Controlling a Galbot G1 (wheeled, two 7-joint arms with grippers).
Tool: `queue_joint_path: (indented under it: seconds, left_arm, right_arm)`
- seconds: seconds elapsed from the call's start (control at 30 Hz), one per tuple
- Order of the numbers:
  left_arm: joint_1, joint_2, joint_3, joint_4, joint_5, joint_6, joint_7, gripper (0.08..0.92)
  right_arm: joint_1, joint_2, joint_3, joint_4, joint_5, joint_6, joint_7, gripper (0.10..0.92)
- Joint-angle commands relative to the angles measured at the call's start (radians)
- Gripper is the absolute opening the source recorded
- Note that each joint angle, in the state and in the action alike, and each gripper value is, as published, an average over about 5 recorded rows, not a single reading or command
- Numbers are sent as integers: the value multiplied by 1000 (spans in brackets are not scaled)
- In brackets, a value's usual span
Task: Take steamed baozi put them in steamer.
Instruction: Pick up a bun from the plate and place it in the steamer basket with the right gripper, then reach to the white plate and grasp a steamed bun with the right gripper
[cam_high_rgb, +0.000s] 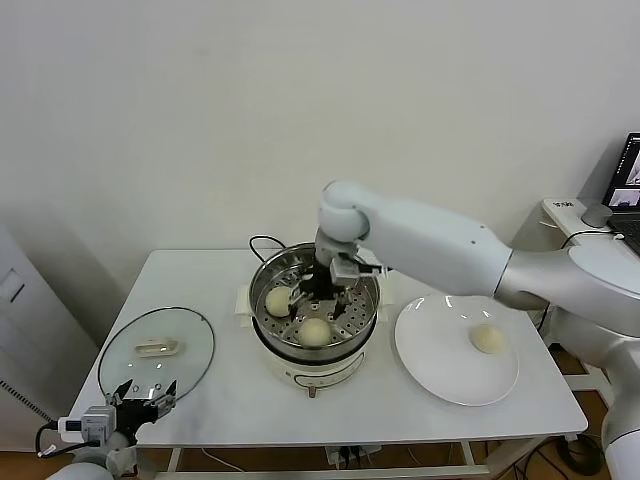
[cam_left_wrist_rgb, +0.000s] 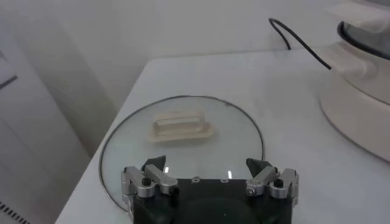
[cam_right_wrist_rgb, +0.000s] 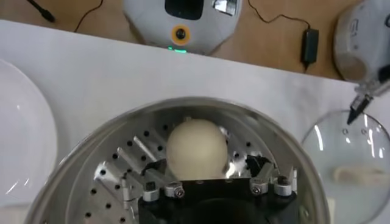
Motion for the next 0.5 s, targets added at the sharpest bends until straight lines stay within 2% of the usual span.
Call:
queue_joint_path:
  seconds: [0.03, 0.27, 0.5]
  left_arm:
    - [0, 1, -2, -1, 0, 1, 0, 823]
    - [0, 0, -2, -5, 0, 2, 0, 823]
    - [-2, 3, -2, -10, -1, 3, 0, 823]
  right_arm:
    - [150, -160, -30, -86, 128, -82, -28, 823]
    - [259, -373, -227, -112, 251, -389, -41, 823]
    - [227, -551, -322, -157, 303, -491, -22, 823]
